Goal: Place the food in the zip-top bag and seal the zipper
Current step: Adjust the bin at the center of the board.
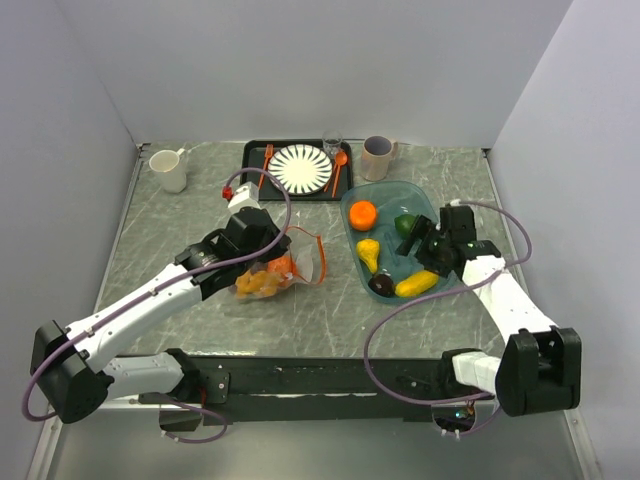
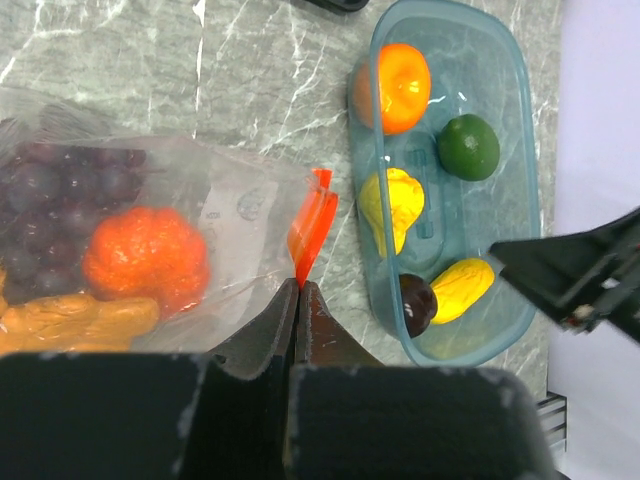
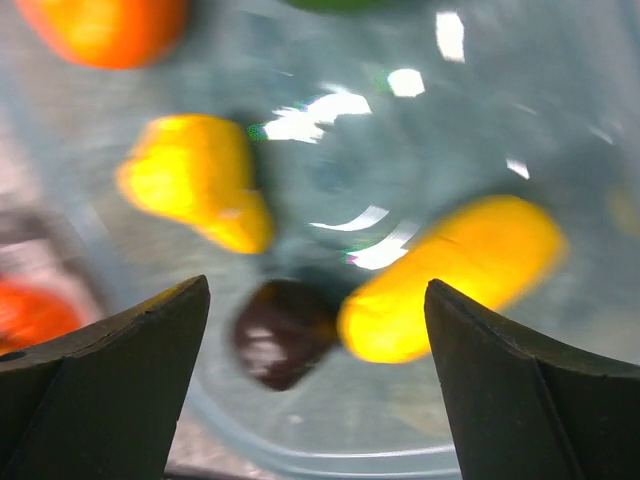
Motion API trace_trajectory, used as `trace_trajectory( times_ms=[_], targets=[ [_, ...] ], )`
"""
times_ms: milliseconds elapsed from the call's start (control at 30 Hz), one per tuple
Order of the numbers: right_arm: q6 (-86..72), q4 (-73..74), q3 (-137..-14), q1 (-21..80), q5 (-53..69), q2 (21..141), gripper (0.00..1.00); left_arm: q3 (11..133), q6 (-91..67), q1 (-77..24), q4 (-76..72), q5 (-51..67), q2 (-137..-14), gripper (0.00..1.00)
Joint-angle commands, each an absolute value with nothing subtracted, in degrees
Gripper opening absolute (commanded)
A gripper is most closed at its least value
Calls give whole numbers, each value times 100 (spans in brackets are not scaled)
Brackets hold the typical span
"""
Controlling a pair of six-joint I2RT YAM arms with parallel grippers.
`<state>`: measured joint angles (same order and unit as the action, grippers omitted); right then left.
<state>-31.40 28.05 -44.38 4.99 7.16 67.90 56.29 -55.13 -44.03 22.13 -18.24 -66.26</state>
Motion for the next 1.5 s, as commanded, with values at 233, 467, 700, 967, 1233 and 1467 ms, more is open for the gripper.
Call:
trace_trajectory(
  times_ms=[233, 467, 700, 967, 1233, 1467],
  targets=[
    [-3138, 1925, -5554, 641, 1740, 7927, 91, 5810, -5467, -4403, 2110, -1837, -6601, 1],
    [-3181, 2636, -5600, 1484, 335, 8131, 87, 5853, -5502, -4412, 2302, -1907, -6583, 1],
    [-3173, 3014, -5194, 2100, -703, 7611, 88, 5748, -5502, -4412, 2127, -1864, -6547, 1],
    [-2997, 3349, -5230, 2443, -941, 7769, 88, 5854, -5493, -4412, 2118, -1749, -6689, 1],
    [-3067, 3322, -5124, 2953, -747, 7927, 89, 5766, -5511, -4412, 2109, -1793, -6583, 1],
    [-3128, 3400, -5370, 3225, -798, 8121, 89, 5827, -5493, -4412, 2136, -1767, -6636, 1]
  ],
)
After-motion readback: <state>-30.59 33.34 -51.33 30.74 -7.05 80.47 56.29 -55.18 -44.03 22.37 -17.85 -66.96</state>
